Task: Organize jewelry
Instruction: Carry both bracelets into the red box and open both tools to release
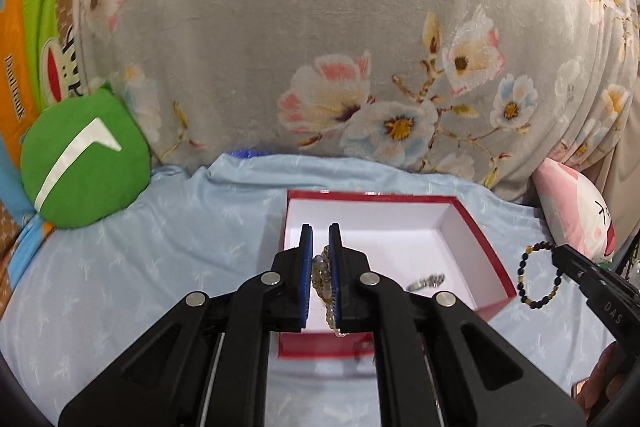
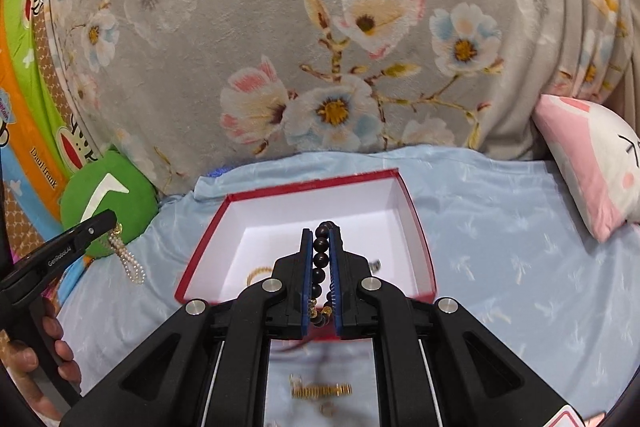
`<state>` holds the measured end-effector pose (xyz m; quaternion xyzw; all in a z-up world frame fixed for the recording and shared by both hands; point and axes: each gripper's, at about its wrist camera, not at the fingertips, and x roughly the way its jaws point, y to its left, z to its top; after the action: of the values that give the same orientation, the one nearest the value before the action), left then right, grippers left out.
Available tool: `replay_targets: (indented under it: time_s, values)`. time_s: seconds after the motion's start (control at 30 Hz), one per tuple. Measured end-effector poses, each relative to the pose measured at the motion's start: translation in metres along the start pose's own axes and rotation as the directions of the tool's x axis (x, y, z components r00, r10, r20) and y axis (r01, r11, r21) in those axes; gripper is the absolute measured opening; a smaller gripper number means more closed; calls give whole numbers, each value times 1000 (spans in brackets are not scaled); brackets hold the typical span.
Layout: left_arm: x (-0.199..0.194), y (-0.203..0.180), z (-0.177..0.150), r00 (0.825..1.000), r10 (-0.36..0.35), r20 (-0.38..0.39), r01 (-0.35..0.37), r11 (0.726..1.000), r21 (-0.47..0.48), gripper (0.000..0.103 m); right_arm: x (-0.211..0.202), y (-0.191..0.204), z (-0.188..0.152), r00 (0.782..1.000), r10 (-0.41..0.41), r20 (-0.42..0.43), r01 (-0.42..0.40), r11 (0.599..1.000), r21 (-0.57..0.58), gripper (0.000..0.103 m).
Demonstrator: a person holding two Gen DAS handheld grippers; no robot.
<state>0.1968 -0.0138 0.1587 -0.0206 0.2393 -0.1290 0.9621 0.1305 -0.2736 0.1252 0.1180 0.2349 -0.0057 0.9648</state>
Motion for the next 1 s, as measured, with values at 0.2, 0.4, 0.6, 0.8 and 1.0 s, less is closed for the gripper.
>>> replay_targets:
  time_s: [0.2,0.4,0.6,0.8,1.0]
  values:
    - [56,-16,23,1000,15,-14,-14,999,46,7,56,-4,25,1000,7,-28,-7,1000,-1,7]
    - [124,-29,25,995,-1,-97,9,997,79,8,127,-9,34,994,2,-114,-1,1000,13,7]
    - [187,-33,13,982,29,-188,-13,996,88,7,181,-10,29,979,-25,-201,26,1000,-1,7]
    - [217,-30,5,975,71,-209,-51,994,99,9,209,-11,19,967,-58,-250,51,998,-36,8]
    - [215,-23,8,983,103,-153,-92,993,77,50,206,-12,16,974,-89,-208,81,996,-46,25]
